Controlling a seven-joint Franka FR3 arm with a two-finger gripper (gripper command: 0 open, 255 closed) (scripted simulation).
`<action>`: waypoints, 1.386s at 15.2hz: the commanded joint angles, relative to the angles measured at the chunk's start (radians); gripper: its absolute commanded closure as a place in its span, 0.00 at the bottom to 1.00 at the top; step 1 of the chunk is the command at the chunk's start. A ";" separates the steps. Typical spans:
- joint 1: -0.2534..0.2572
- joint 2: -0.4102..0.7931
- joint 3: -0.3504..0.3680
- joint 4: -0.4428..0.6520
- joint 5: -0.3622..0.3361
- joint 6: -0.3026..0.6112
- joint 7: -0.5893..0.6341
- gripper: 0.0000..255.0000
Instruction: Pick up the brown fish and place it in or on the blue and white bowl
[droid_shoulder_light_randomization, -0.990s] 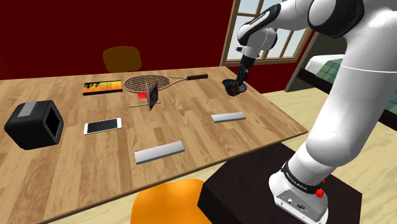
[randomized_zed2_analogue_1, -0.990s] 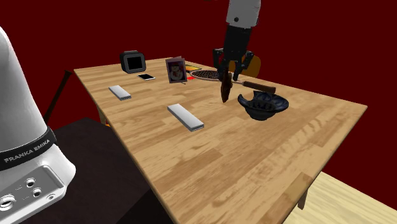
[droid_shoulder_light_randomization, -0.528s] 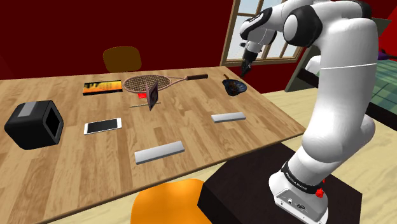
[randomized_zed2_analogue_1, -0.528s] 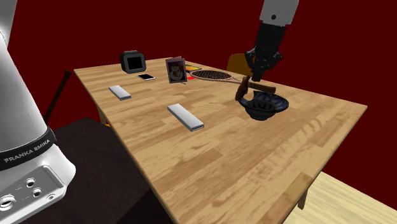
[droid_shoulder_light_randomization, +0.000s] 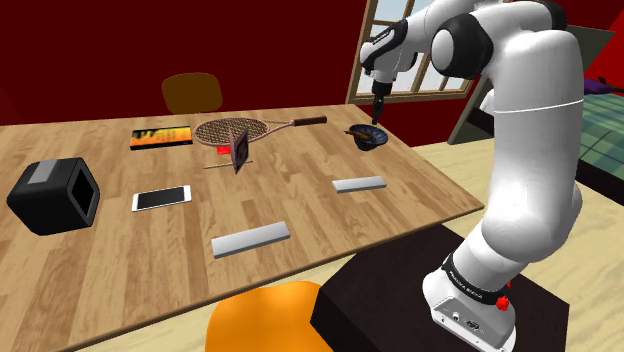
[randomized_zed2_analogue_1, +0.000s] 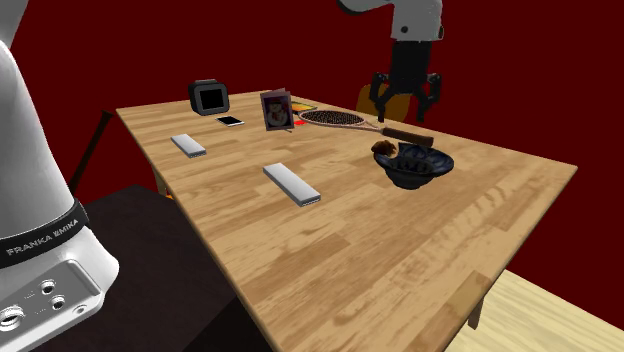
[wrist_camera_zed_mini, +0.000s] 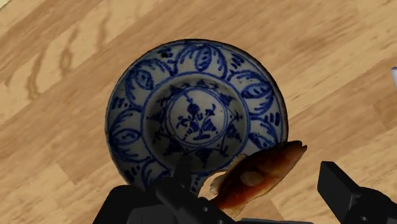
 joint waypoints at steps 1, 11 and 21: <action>0.125 0.028 -0.059 -0.012 -0.088 0.028 0.293 0.00; 0.261 0.287 -0.142 0.172 -0.155 -0.078 0.792 0.00; 0.256 0.296 -0.138 0.152 -0.151 -0.048 0.789 0.00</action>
